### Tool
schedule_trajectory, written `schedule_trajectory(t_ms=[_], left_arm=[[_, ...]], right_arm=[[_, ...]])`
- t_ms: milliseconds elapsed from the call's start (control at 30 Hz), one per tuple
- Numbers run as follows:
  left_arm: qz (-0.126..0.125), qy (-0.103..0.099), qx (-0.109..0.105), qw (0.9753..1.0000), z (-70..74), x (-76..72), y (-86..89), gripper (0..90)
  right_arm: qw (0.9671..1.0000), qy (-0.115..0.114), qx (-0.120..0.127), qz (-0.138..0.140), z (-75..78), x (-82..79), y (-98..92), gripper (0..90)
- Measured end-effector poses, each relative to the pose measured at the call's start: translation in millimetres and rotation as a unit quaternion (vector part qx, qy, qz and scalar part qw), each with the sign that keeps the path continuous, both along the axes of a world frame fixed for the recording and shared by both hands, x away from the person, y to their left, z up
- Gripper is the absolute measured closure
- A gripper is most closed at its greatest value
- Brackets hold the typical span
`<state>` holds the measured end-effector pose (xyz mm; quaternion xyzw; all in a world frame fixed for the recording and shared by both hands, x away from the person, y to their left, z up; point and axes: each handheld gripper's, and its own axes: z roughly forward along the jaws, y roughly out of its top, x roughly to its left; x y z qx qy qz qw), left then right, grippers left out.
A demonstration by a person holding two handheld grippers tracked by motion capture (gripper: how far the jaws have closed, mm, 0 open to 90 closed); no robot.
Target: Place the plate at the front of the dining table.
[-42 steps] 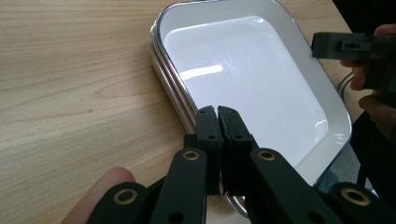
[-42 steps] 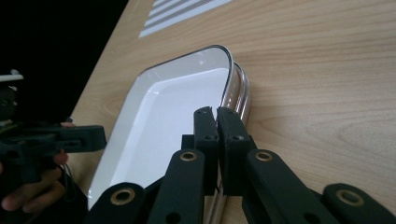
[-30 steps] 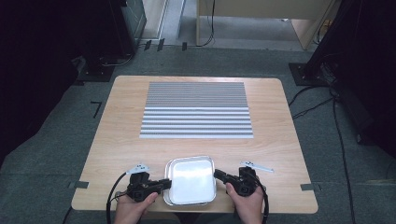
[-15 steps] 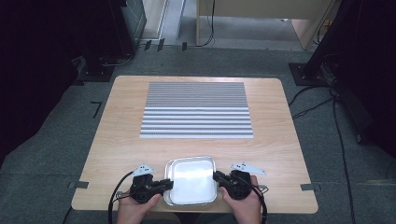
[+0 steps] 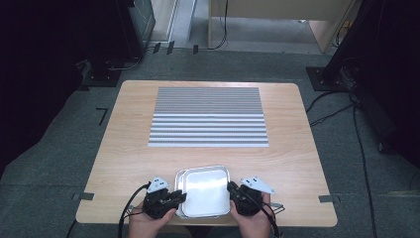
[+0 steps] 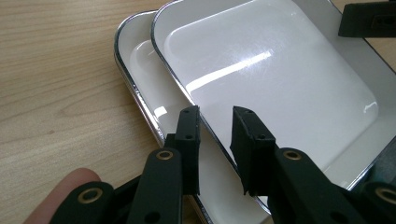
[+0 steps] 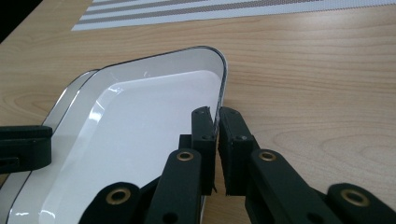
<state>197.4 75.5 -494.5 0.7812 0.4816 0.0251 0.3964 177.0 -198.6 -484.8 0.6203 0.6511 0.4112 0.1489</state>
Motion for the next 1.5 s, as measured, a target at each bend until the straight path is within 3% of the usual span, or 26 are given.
schedule_trajectory(t_ms=[333,500,567,600,633,767,933,1267,1400,1500], left_arm=[[0.011,-0.004,-0.013,0.9998,0.8,-1.2,1.8,83.6],[0.014,-0.006,-0.021,0.9997,0.7,-0.6,2.7,84.8],[0.016,-0.010,-0.024,0.9995,1.3,-0.6,3.1,90.0],[0.022,-0.013,-0.018,0.9995,3.3,-0.2,3.3,90.0],[0.021,-0.016,-0.011,0.9996,2.6,0.6,3.1,90.0],[0.020,0.000,-0.020,0.9996,-3.7,3.9,6.0,90.0],[0.017,0.012,-0.045,0.9988,-2.7,7.2,8.7,78.8],[0.033,0.031,-0.085,0.9954,3.4,9.5,24.6,70.7],[0.032,0.035,-0.090,0.9948,4.7,8.3,24.7,70.0],[0.014,0.045,-0.075,0.9961,1.5,5.3,14.4,69.1]], right_arm=[[0.9981,0.003,0.059,-0.016,-1.5,-1.2,-7.0,88.0],[0.9983,0.000,0.055,-0.019,-2.2,-2.1,-6.7,88.1],[0.9987,-0.003,0.048,-0.018,-2.1,-2.5,-5.7,88.1],[0.9989,-0.006,0.042,-0.018,-1.7,-3.0,-4.4,88.1],[0.9994,-0.020,0.021,-0.017,0.3,-4.6,-1.2,89.0],[0.9994,-0.019,0.018,-0.020,1.0,-4.6,-1.7,89.8],[0.9991,-0.010,0.027,-0.031,-2.3,-3.0,-5.6,89.7],[0.9967,-0.011,0.054,-0.058,-2.5,-4.7,-7.0,89.7],[0.9962,-0.012,0.059,-0.063,-3.1,-5.2,-6.8,89.8],[0.9963,-0.009,0.057,-0.064,-4.6,-6.4,-3.7,89.9]])
